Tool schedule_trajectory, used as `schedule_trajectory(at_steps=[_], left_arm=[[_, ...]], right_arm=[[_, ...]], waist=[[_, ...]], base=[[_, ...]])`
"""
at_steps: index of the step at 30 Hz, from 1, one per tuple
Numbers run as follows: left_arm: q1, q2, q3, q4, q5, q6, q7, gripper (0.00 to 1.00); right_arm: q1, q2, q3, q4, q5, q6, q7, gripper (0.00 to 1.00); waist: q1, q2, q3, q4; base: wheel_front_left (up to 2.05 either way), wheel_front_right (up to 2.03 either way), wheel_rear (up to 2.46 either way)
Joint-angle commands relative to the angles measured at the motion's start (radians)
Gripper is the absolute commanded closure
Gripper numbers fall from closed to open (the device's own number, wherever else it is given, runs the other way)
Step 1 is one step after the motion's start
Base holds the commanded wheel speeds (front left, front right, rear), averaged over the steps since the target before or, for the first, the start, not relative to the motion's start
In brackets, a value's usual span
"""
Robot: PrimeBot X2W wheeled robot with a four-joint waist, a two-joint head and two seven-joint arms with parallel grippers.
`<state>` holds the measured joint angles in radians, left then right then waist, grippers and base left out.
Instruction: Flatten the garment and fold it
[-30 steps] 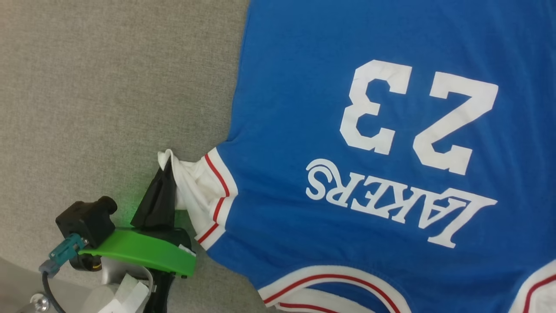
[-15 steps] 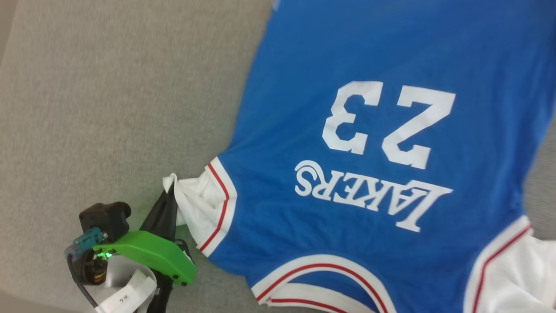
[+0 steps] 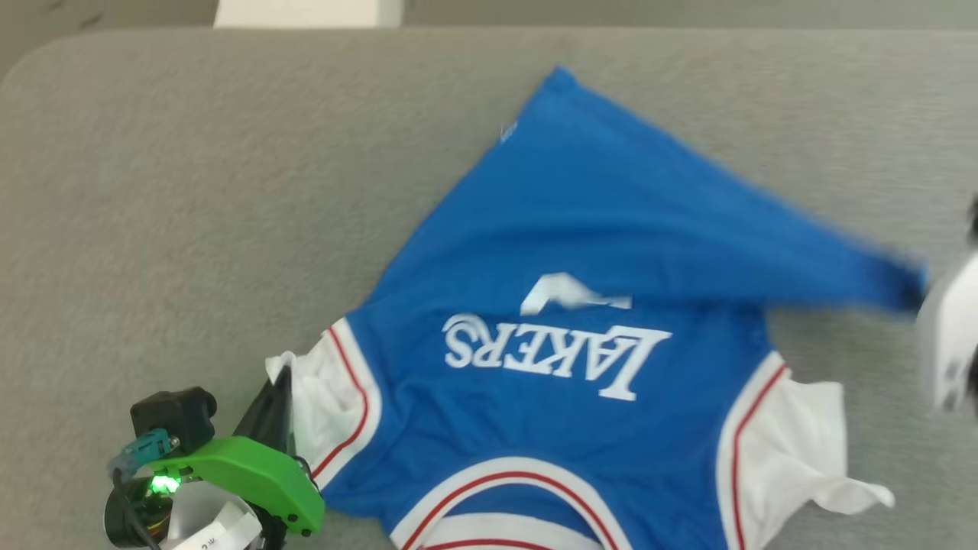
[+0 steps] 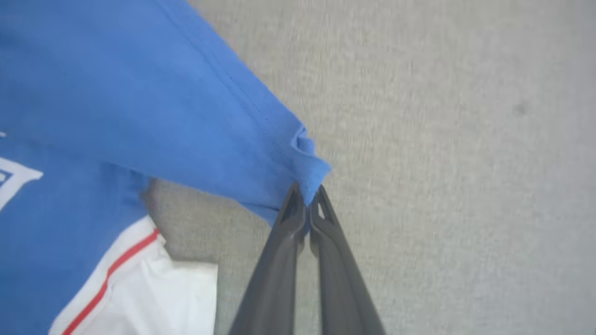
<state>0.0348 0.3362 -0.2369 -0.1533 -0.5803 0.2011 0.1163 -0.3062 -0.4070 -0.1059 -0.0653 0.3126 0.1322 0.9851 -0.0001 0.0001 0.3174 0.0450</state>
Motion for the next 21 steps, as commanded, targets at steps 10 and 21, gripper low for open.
schedule_trajectory(at_steps=[10,21], left_arm=[[0.002,-0.007,-0.015,0.027,-0.003,0.005,0.01,1.0],[0.011,-0.013,-0.017,0.049,-0.014,0.011,0.002,1.0]], right_arm=[[0.354,0.112,0.081,-0.039,0.072,-0.002,0.108,1.0],[0.178,0.209,-0.082,-0.166,0.108,-0.002,-0.201,0.0]], waist=[[0.0001,-0.0001,-0.08,-0.054],[0.0001,-0.0001,-0.128,-0.053]], base=[[0.0,0.0,0.0],[0.0,0.0,0.0]])
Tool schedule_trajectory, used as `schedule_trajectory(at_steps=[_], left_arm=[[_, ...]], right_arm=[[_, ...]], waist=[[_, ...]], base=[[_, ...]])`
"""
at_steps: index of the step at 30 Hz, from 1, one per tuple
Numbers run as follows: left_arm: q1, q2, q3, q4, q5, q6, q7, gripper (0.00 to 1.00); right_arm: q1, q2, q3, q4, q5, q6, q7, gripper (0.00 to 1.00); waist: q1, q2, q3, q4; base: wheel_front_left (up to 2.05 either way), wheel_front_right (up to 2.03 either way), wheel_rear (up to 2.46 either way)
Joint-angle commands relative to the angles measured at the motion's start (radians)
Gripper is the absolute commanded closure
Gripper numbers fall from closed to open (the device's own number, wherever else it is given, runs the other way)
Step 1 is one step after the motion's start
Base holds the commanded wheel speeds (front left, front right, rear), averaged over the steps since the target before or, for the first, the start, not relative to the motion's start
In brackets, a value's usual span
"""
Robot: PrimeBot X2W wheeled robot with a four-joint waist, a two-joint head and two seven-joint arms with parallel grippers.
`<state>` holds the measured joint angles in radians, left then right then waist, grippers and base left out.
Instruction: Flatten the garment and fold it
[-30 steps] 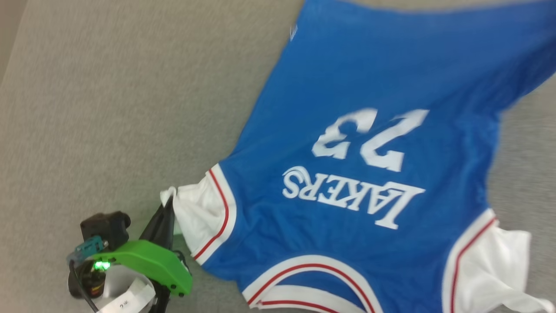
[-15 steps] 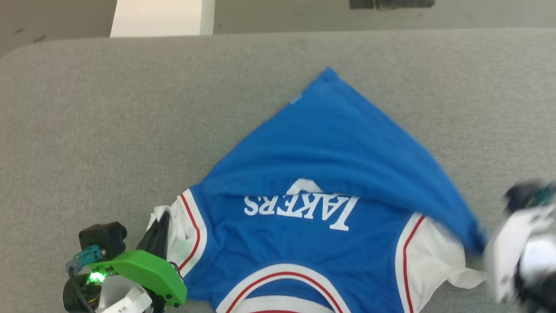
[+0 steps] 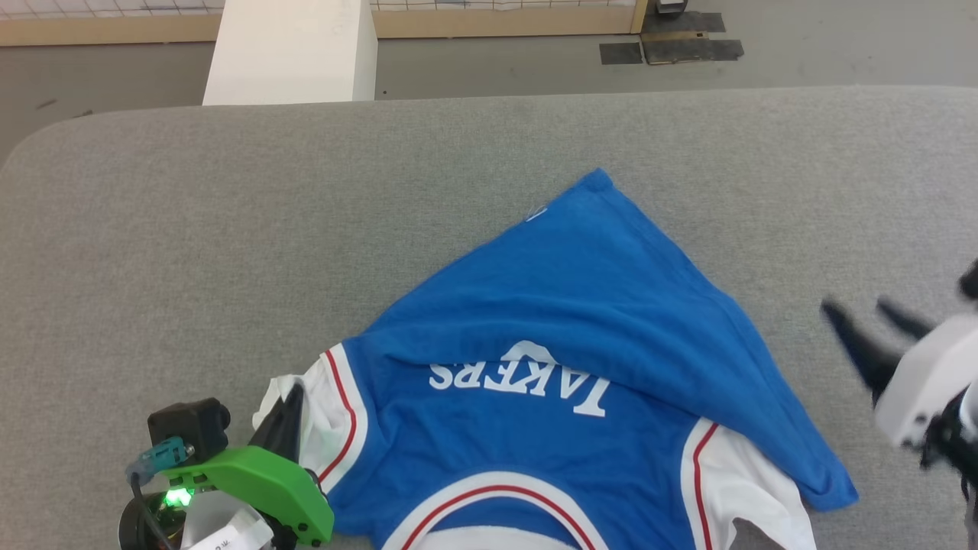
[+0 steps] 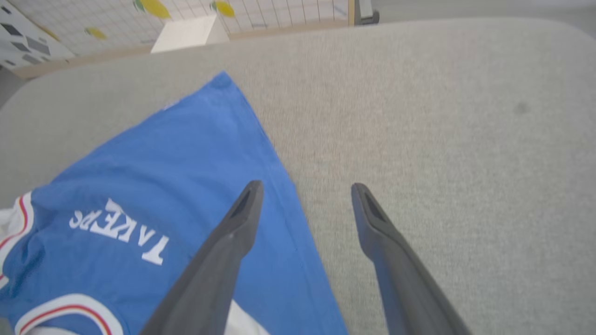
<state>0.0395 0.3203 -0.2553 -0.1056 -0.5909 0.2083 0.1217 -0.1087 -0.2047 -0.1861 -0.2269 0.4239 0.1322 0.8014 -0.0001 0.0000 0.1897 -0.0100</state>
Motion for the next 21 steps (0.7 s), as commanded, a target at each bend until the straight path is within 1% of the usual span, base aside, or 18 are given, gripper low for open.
schedule_trajectory(at_steps=[1,4,6,11,13,15,18,21], left_arm=[[0.005,0.003,0.001,0.001,-0.003,0.003,-0.005,1.0],[-0.001,0.002,-0.001,-0.003,-0.003,0.004,-0.008,1.0],[-0.007,0.0,-0.004,-0.008,-0.001,0.004,-0.009,1.0],[-0.04,-0.012,-0.018,-0.015,0.0,-0.002,-0.012,1.0],[-0.059,-0.02,-0.024,-0.016,0.0,-0.009,-0.017,1.0],[-0.083,-0.028,-0.032,-0.014,-0.001,-0.019,-0.023,1.0],[-0.113,-0.039,-0.043,-0.006,-0.002,-0.032,-0.032,1.0],[-0.133,-0.048,-0.05,0.007,-0.002,-0.042,-0.042,1.0]], right_arm=[[-0.044,0.015,-0.005,-0.002,-0.006,-0.002,-0.058,0.0],[-0.131,0.033,0.019,0.029,-0.001,-0.002,-0.153,0.0],[-0.192,0.03,0.059,0.067,-0.013,-0.002,-0.185,0.0],[-0.366,0.018,0.158,0.205,-0.069,-0.002,-0.21,0.0],[-0.439,0.011,0.194,0.275,-0.103,-0.002,-0.192,0.0],[-0.509,-0.003,0.233,0.349,-0.139,-0.002,-0.148,0.0],[-0.616,-0.034,0.292,0.452,-0.201,-0.002,-0.063,0.0],[-0.7,-0.049,0.332,0.541,-0.253,-0.002,0.022,0.0]], waist=[[0.0001,0.0,0.0,0.005],[0.0001,0.0,0.013,0.02],[0.0001,0.0,0.028,0.034],[0.0001,0.0,0.079,0.09],[0.0001,0.0,0.106,0.119],[0.0001,0.0,0.136,0.152],[0.0001,0.0,0.187,0.197],[0.0001,0.0,0.224,0.226]], base=[[0.0,0.0,0.0],[0.0,0.0,0.0],[0.0,0.0,0.0],[0.0,0.0,0.0],[0.0,0.0,0.0],[0.0,0.0,0.0],[0.0,0.0,0.0],[0.0,0.0,0.0]])
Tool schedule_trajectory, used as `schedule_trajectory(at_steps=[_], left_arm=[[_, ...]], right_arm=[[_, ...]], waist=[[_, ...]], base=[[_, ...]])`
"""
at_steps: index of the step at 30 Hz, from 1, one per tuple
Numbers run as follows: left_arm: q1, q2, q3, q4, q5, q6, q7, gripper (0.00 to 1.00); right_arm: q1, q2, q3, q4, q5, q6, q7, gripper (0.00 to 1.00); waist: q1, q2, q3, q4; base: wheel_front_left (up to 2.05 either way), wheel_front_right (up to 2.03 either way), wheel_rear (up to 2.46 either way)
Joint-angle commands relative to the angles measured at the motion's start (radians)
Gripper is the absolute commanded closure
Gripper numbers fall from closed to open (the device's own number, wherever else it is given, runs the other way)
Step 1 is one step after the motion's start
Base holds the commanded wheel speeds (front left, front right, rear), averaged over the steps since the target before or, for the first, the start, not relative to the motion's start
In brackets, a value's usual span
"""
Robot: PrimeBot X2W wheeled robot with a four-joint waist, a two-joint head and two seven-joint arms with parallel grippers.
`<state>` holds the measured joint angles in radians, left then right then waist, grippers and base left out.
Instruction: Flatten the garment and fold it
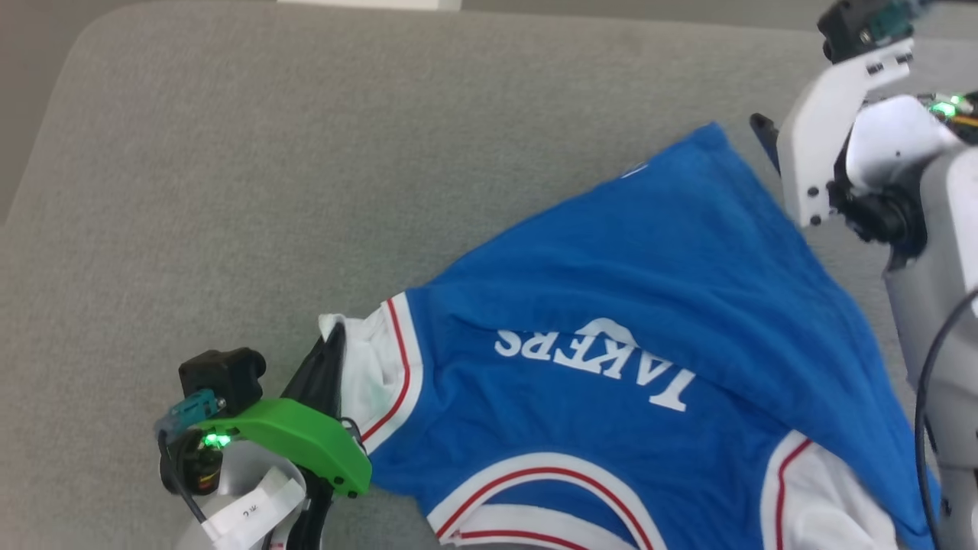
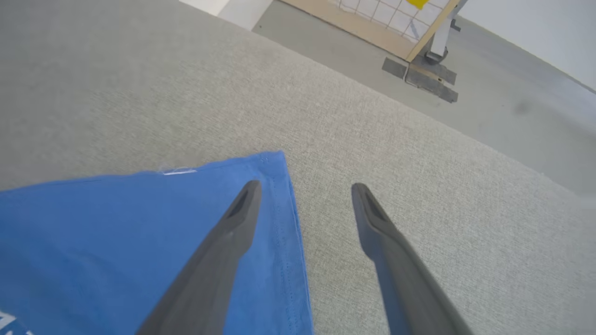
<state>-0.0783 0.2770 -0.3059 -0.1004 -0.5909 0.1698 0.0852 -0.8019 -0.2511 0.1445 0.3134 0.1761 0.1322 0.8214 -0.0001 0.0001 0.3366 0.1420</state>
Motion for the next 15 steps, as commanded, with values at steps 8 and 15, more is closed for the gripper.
schedule_trajectory(at_steps=[8,15], left_arm=[[-0.05,-0.026,-0.016,0.04,-0.008,-0.026,-0.035,1.0],[-0.061,-0.031,-0.018,0.068,-0.013,-0.033,-0.05,1.0]], right_arm=[[-0.134,-0.018,0.115,0.162,-0.06,-0.002,0.207,0.0],[-0.146,-0.034,0.198,0.196,-0.021,-0.002,0.28,0.0]], waist=[[0.0001,-0.0001,0.146,0.11],[0.0001,-0.0001,0.161,0.101]], base=[[0.0,0.0,0.0],[0.0,0.0,0.0]])
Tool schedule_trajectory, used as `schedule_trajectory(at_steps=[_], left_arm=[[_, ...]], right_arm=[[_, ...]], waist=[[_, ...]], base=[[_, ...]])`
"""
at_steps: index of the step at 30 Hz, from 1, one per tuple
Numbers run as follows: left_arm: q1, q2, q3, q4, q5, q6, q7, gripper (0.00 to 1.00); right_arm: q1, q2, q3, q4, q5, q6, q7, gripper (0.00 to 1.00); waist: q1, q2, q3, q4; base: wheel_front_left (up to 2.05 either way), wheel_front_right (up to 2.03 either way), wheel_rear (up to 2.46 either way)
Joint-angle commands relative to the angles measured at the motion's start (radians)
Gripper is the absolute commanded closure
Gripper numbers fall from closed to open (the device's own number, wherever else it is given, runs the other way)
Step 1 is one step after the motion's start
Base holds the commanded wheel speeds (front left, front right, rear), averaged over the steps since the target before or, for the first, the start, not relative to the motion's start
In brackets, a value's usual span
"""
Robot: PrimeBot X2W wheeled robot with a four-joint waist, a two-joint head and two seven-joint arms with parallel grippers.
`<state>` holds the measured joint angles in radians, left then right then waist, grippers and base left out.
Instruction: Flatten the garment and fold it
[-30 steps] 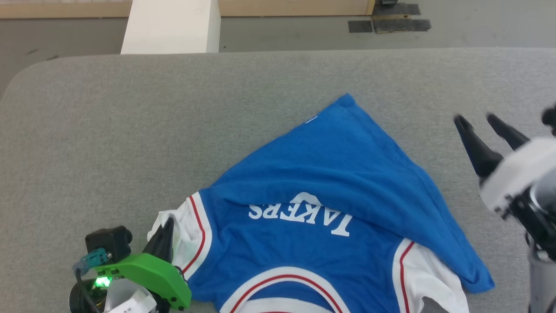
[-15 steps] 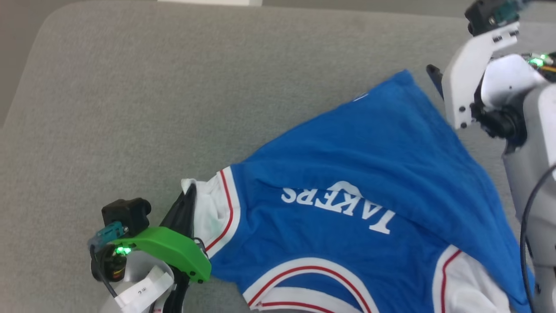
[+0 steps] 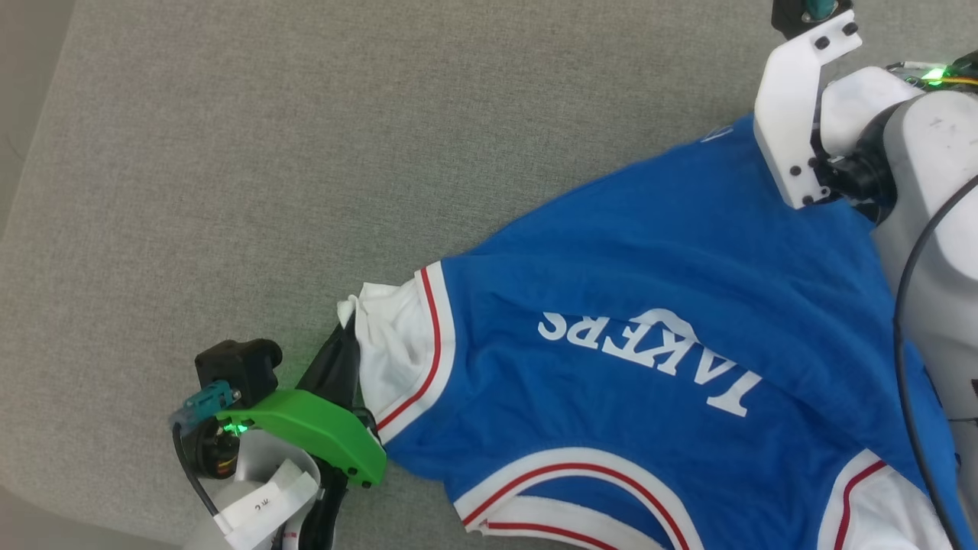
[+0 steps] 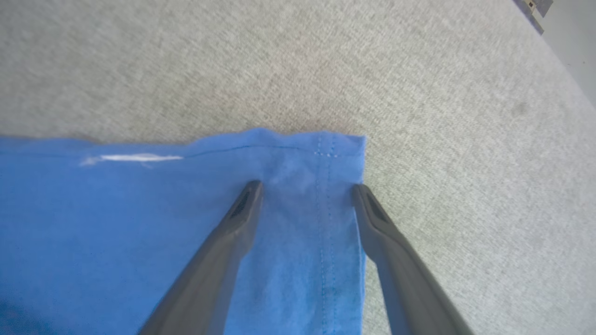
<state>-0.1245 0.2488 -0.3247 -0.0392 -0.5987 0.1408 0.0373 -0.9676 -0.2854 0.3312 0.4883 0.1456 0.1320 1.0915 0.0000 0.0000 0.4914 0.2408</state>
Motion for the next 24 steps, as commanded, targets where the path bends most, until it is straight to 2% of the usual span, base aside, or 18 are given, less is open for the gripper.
schedule_trajectory(at_steps=[1,2,3,6,10,15,20,24], left_arm=[[-0.014,-0.001,0.003,0.01,-0.005,-0.004,-0.004,1.0],[-0.013,0.0,0.004,0.012,-0.006,-0.003,-0.004,1.0],[-0.012,0.003,0.005,0.015,-0.005,-0.001,-0.004,1.0],[-0.009,0.012,0.009,0.018,-0.004,0.001,-0.003,1.0],[0.003,0.028,0.017,0.017,-0.002,0.011,0.003,1.0],[0.045,0.048,0.031,0.006,-0.004,0.033,0.013,1.0],[0.098,0.063,0.042,-0.013,-0.012,0.053,0.022,1.0],[0.133,0.066,0.045,-0.027,-0.018,0.066,0.028,1.0]], right_arm=[[0.021,-0.001,0.013,0.025,0.023,-0.001,0.024,0.06],[0.022,-0.002,0.014,0.028,0.032,-0.001,0.033,0.59],[0.021,-0.003,0.011,0.026,0.044,-0.001,0.035,0.98],[0.021,-0.004,-0.004,0.01,0.07,-0.001,0.009,1.0],[0.037,0.009,-0.077,-0.038,0.121,-0.001,-0.105,1.0],[0.142,0.0,-0.167,-0.162,0.217,-0.001,-0.226,1.0],[0.351,-0.037,-0.256,-0.332,0.296,-0.001,-0.23,1.0],[0.566,-0.025,-0.347,-0.473,0.36,-0.001,-0.179,1.0]], waist=[[0.0,0.0,0.003,-0.003],[0.0,0.0,-0.001,-0.008],[0.0,0.0,-0.008,-0.014],[0.0,0.0,-0.035,-0.032],[0.0,0.0,-0.098,-0.065],[0.0,0.0,-0.204,-0.125],[0.0,0.0,-0.293,-0.196],[0.0,0.0,-0.342,-0.245]], base=[[0.0,0.0,0.0],[0.0,0.0,0.0],[0.0,0.0,0.0],[0.0,0.0,0.0],[0.0,0.0,0.0],[0.0,0.0,0.0],[0.0,0.0,0.0],[0.0,0.0,0.0]])
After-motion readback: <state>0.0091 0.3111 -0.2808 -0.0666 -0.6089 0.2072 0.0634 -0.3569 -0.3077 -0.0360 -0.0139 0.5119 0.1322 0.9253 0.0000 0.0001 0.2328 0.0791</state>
